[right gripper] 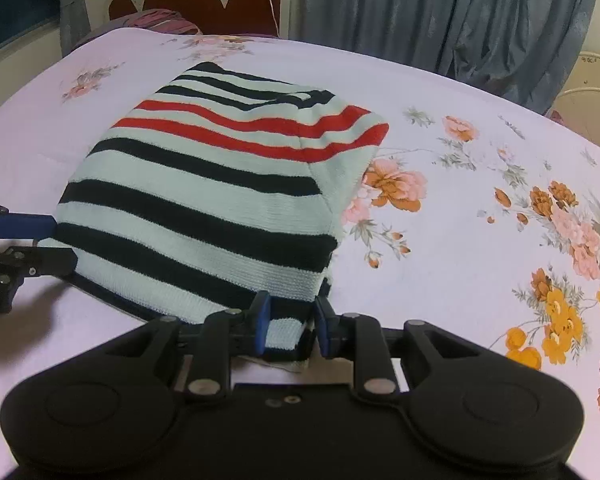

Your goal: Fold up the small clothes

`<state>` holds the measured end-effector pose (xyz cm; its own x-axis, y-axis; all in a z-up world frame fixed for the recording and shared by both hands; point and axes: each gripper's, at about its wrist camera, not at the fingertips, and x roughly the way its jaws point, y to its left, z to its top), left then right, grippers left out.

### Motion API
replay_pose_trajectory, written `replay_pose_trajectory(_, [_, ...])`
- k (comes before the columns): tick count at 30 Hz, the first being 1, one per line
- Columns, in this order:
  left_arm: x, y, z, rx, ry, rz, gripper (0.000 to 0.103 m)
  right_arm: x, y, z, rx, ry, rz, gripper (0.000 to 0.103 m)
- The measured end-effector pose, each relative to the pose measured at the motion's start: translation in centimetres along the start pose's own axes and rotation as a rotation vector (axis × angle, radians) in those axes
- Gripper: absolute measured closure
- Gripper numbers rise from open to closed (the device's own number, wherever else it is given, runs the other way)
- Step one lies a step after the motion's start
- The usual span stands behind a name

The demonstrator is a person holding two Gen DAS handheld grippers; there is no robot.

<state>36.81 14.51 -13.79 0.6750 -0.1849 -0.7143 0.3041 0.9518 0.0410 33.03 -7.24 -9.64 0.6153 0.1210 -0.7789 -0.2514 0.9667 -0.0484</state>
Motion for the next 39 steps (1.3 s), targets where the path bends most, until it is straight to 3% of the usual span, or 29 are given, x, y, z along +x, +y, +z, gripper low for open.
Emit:
replay_pose_trajectory(3, [-0.8,-0.4,-0.1,0.005,-0.014,0.028,0.065,-1.9,-0.4,0.1,0.032,-0.03,0.004,0.076])
replay_pose_trajectory(4, [-1.2,-0.5,-0.4,0.0,-0.027,0.035,0.06,-2.5,-0.5,-0.1,0.038,-0.044,0.004,0.073])
replay_pose_trajectory(5, [-1.4,-0.6,-0.7,-0.006,-0.035,0.037,0.05,-3.0,-0.6,-0.4,0.04,-0.052,0.001,0.066])
replay_pose_trajectory(6, [-1.6,-0.8,-1.2,-0.015,-0.037,0.04,0.031,-3.3,-0.7,-0.8,0.043,-0.054,-0.008,0.05])
replay_pose_trajectory(8, [-1.8,-1.2,-2.2,-0.035,-0.027,0.041,0.025,-3.5,-1.0,-1.6,0.049,-0.052,-0.026,0.024])
replay_pose_trajectory(11, [-1.2,-1.9,-4.1,-0.064,0.041,0.045,0.025,-3.0,-1.5,-3.3,0.064,0.004,-0.026,0.027])
replay_pose_trajectory(14, [-2.0,-2.2,-5.3,-0.104,0.037,0.068,0.024,-2.4,-1.8,-4.9,0.07,0.083,-0.062,0.027])
replay_pose_trajectory(16, [-3.2,-2.4,-5.5,-0.123,0.033,0.083,0.024,-3.6,-1.8,-5.9,0.086,0.068,-0.056,0.026])
replay_pose_trajectory(18, [-4.8,-2.9,-5.7,-0.126,0.007,0.086,0.023,-5.4,-1.6,-6.5,0.093,0.034,-0.06,0.021])
replay_pose_trajectory(21, [-8.9,-3.9,-5.6,-0.146,-0.081,0.118,0.0,-9.4,-1.2,-7.0,0.107,-0.05,-0.064,0.01])
replay_pose_trajectory(23, [-11.7,-4.8,-5.8,-0.155,-0.15,0.145,0.0,-11.9,-1.3,-7.1,0.113,-0.099,-0.061,0.001])
replay_pose_trajectory(29, [-17.9,-7.4,-6.7,-0.147,-0.202,0.157,0.0,-18.8,-1.1,-8.1,0.127,-0.174,-0.068,0.001])
replay_pose_trajectory(39, [-27.5,-10.4,-10.1,-0.192,-0.29,0.146,0.0,-28.3,0.0,-12.7,0.149,-0.286,-0.088,0.001])
